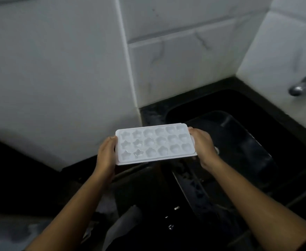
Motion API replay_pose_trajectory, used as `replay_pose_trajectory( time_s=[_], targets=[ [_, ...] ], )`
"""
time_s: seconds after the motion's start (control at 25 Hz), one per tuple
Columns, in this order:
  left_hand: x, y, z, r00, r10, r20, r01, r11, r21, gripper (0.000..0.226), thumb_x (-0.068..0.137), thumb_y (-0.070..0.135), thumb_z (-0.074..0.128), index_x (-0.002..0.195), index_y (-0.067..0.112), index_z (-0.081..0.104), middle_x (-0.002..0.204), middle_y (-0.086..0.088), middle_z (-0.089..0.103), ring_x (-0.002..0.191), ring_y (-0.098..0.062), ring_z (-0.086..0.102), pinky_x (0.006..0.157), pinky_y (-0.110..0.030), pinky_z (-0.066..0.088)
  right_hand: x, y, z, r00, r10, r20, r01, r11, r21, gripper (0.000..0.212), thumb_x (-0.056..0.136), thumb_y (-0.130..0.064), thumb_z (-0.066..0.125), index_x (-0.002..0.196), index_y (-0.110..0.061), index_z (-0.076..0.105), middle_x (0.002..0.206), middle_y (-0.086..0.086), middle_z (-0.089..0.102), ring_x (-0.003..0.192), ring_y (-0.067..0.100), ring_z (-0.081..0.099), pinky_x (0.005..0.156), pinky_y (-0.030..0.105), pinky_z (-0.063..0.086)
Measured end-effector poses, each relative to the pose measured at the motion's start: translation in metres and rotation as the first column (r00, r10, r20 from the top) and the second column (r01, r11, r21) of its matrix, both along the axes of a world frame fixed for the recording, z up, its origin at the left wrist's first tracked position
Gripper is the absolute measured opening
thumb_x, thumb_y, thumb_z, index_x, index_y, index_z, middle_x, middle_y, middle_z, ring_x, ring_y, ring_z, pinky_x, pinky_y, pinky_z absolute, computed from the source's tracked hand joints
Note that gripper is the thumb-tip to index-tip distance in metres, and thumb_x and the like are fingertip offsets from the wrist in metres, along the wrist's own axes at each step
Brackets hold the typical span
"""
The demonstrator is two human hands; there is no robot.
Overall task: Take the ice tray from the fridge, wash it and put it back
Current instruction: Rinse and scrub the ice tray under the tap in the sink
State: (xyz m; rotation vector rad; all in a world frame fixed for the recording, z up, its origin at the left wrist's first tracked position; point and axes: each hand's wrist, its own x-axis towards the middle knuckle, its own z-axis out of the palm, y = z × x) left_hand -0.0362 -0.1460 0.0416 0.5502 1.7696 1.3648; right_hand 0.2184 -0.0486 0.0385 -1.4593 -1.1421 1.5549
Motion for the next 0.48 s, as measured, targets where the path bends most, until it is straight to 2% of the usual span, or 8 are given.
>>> replay_pose_trajectory(
  time_s=[0.12,0.24,0.36,0.48],
  targets=[
    [0.024,0.056,0.002,0.989,-0.143,-0.024,0.142,0.989,-0.036,0.028,0.108,0.016,0.043,0.087,0.01,0.061,0.087,-0.007,0.065,0.076,-0.02,0.062,0.063,-0.034,0.049,0.039,0.012,-0.002,0.989,-0.144,0.034,0.143,0.989,0.022,0.036,0.096,-0.028,0.057,0.089,0.008,0.062,0.081,0.01,0.068,0.071,0.025,0.065,0.049,0.026,0.042],
    [0.049,0.107,0.002,0.952,-0.306,-0.016,0.305,0.952,-0.031,0.025,0.107,0.014,0.044,0.09,0.011,0.063,0.086,-0.008,0.068,0.072,-0.02,0.065,0.058,-0.034,0.05,0.07,0.017,-0.004,0.952,-0.302,0.059,0.298,0.953,0.056,0.034,0.099,-0.027,0.057,0.077,0.0,0.058,0.073,0.014,0.059,0.065,0.028,0.056,0.051,0.031,0.038],
    [0.071,0.161,-0.001,0.846,-0.532,-0.022,0.532,0.847,-0.02,0.022,0.107,0.014,0.045,0.101,0.007,0.065,0.097,-0.014,0.072,0.081,-0.026,0.067,0.067,-0.038,0.053,0.096,0.019,-0.008,0.87,-0.483,0.097,0.472,0.874,0.116,0.048,0.103,-0.029,0.059,0.079,0.012,0.051,0.067,0.016,0.055,0.057,0.028,0.053,0.048,0.031,0.037],
    [0.09,0.208,-0.001,0.708,-0.706,-0.03,0.707,0.707,0.015,0.022,0.107,0.014,0.051,0.108,0.01,0.073,0.102,-0.01,0.079,0.089,-0.028,0.074,0.074,-0.039,0.057,0.116,0.014,-0.012,0.76,-0.633,0.146,0.616,0.774,0.147,0.048,0.104,-0.028,0.061,0.077,0.012,0.053,0.056,0.014,0.053,0.042,0.022,0.048,0.043,0.028,0.036]
  ],
)
